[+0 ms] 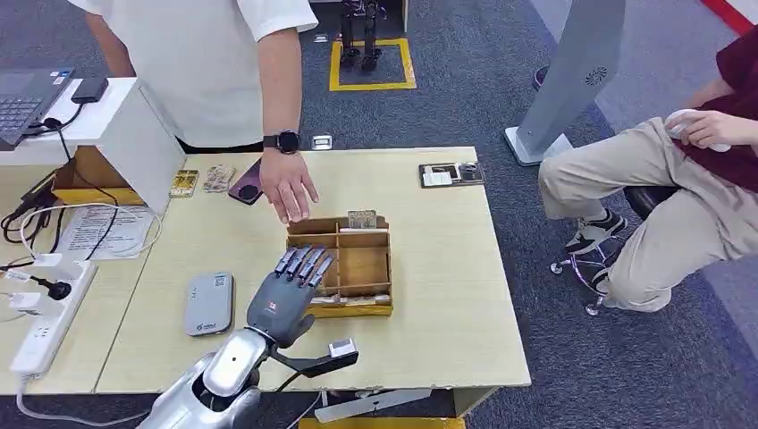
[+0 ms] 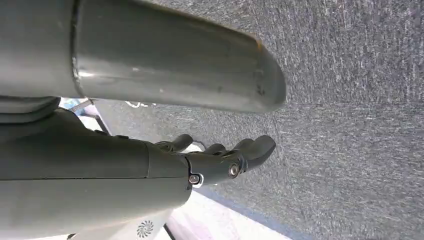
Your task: Pass the card to the sensor for recognition and then transmit it.
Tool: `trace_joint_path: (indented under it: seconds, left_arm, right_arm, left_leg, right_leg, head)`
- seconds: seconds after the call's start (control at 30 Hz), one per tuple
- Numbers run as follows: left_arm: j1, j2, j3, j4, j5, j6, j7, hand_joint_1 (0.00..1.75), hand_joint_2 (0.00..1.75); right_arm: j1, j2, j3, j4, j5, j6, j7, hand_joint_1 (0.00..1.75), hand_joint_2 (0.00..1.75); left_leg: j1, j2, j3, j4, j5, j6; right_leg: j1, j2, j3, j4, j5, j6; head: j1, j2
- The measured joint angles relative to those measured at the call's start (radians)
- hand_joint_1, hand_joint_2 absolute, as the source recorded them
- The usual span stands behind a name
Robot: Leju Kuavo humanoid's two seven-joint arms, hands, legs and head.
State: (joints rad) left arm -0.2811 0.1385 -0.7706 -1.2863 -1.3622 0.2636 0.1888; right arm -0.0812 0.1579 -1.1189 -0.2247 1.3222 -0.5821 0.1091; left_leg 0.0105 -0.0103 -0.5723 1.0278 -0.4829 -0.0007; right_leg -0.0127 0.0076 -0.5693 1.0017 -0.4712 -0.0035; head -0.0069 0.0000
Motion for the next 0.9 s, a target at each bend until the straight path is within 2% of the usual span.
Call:
trace_joint_path:
  seconds: [0.2, 0.7, 0.73, 0.77, 0.9]
  left_arm:
    - [0.0, -0.008, 0.013, 0.003, -0.023, -0.019, 0.022, 0.0, 1.75]
    - [-0.003, -0.023, 0.032, 0.042, -0.035, -0.065, 0.033, 0.03, 1.75]
    - [-0.003, -0.023, 0.033, 0.044, -0.035, -0.065, 0.033, 1.48, 1.75]
    - [-0.004, -0.023, 0.033, 0.046, -0.035, -0.067, 0.033, 1.75, 1.75]
    - [-0.004, -0.023, 0.035, 0.056, -0.03, -0.069, 0.032, 1.75, 1.75]
  right_arm:
    - [0.0, 0.0, 0.0, 0.0, -0.003, 0.0, 0.003, 0.0, 0.0]
    - [0.0, 0.0, 0.0, 0.0, -0.004, 0.0, 0.003, 0.0, 0.0]
    - [0.0, 0.0, 0.0, 0.0, -0.004, 0.0, 0.003, 0.0, 0.0]
    - [0.0, 0.0, 0.0, 0.0, -0.004, 0.0, 0.003, 0.0, 0.0]
    - [0.0, 0.0, 0.0, 0.0, -0.004, 0.0, 0.003, 0.0, 0.0]
  left_leg:
    - [0.0, 0.0, 0.0, 0.0, 0.0, 0.0]
    - [0.0, 0.0, 0.0, 0.0, 0.0, 0.0]
    - [0.0, 0.0, 0.0, 0.0, 0.0, 0.0]
    - [0.0, 0.0, 0.0, 0.0, 0.0, 0.0]
    - [0.0, 0.0, 0.0, 0.0, 0.0, 0.0]
  right_leg:
    - [0.0, 0.0, 0.0, 0.0, 0.0, 0.0]
    - [0.0, 0.0, 0.0, 0.0, 0.0, 0.0]
    - [0.0, 0.0, 0.0, 0.0, 0.0, 0.0]
    - [0.0, 0.0, 0.0, 0.0, 0.0, 0.0]
    - [0.0, 0.0, 0.0, 0.0, 0.0, 0.0]
  head:
    - [0.0, 0.0]
    - [0.0, 0.0]
    - [0.0, 0.0]
    - [0.0, 0.0]
    - [0.0, 0.0]
